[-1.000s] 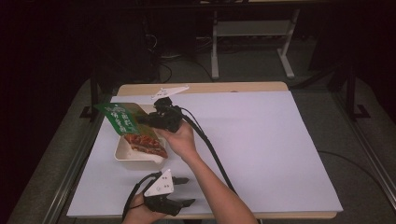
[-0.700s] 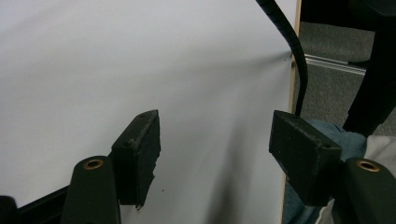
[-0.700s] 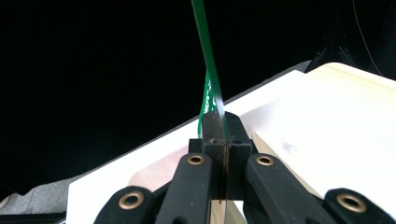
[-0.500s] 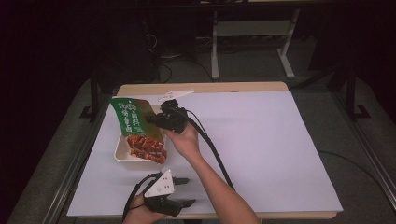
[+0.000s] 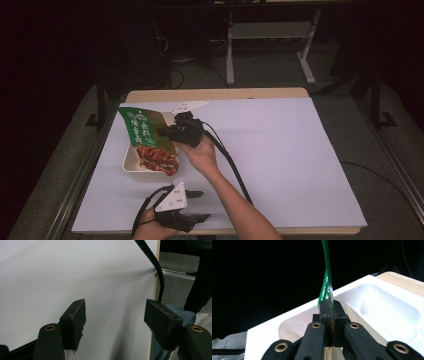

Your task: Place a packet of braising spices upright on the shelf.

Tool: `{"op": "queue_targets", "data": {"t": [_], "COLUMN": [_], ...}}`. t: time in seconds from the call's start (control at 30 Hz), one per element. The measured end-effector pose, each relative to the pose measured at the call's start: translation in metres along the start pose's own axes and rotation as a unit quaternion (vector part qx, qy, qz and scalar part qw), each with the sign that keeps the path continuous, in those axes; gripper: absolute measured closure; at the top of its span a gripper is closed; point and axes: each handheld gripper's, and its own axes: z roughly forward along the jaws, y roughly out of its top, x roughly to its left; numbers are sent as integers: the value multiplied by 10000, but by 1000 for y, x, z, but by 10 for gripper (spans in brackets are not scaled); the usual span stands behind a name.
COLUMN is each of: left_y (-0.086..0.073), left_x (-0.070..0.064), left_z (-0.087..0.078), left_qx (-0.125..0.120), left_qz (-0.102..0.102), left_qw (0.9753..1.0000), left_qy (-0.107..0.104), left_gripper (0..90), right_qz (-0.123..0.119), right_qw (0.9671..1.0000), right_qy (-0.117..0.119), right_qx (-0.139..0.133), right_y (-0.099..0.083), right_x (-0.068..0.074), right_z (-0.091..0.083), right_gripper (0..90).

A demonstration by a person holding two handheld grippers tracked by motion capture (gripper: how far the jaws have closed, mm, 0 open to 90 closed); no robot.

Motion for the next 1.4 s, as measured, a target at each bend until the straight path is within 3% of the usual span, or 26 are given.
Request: {"op": "queue_targets", "data": {"t": [0.3,0.63,0.87,1.03,1.13,1.2,1.3,1.4], "left_y": [0,0,1,1,1,1,1,1], "left_x": [-1,-1,-2,-2,-2,-1,-1,-1], "left_z": [0,2,4,4,5,4,4,4], "left_qx": [8,14,35,35,38,38,36,32], "left_qz": [0,-12,12,16,-7,-4,-3,-6], "left_qw": [10000,10000,10000,10000,10000,10000,10000,10000], "left_qy": [13,-4,-27,-32,-35,-32,-30,-31], "left_gripper": [332,332,332,332,330,330,330,330], "right_qz": [-66,143,46,91,77,52,-32,-86], "right_qw": [9999,9998,9998,9997,9995,9993,9979,9973], "right_qy": [76,68,204,203,217,226,223,196], "right_qx": [-66,-87,-77,-43,204,307,607,709], "right_y": [-6,-16,-17,-17,-12,-12,-11,-13], "right_x": [7,-1,3,-4,-9,-11,-12,-12], "right_z": [-4,-3,-3,-4,0,4,13,19], "right_gripper": [892,893,892,882,782,767,790,868]}}
